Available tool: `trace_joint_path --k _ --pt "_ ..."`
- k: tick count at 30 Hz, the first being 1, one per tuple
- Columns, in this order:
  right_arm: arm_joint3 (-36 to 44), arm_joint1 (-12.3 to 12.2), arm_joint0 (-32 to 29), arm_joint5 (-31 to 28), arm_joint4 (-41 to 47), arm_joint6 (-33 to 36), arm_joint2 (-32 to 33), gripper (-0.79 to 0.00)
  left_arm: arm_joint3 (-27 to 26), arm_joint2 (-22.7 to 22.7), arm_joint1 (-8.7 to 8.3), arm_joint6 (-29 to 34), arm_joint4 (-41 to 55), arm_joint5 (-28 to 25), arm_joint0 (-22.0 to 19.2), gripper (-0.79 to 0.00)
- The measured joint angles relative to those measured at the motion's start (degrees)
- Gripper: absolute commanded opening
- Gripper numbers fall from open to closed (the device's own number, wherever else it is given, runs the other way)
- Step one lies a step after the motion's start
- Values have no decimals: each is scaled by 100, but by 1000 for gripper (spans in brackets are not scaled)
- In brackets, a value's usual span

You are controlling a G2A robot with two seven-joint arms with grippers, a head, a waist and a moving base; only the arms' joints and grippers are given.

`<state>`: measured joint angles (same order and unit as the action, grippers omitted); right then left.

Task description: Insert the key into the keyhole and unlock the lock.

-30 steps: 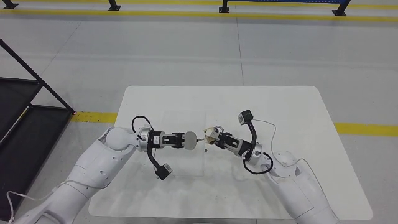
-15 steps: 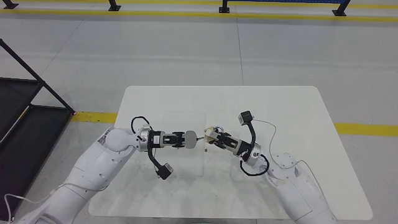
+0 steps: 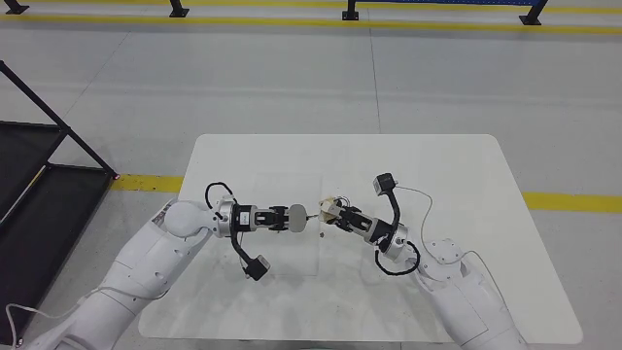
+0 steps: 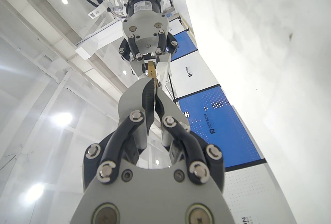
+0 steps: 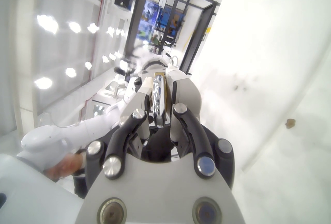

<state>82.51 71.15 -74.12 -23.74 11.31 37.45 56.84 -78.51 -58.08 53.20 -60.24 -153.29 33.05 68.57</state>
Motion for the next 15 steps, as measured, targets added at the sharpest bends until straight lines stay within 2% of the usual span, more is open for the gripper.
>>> trace_joint_path --k 7,15 --pt "289 -23 -154 74 -851 -629 48 -785 -145 -95 -26 130 -58 -72 118 -785" --pt "481 -40 -278 104 -1270 -863 70 -785 -173 -101 -19 259 -116 -143 151 -785"
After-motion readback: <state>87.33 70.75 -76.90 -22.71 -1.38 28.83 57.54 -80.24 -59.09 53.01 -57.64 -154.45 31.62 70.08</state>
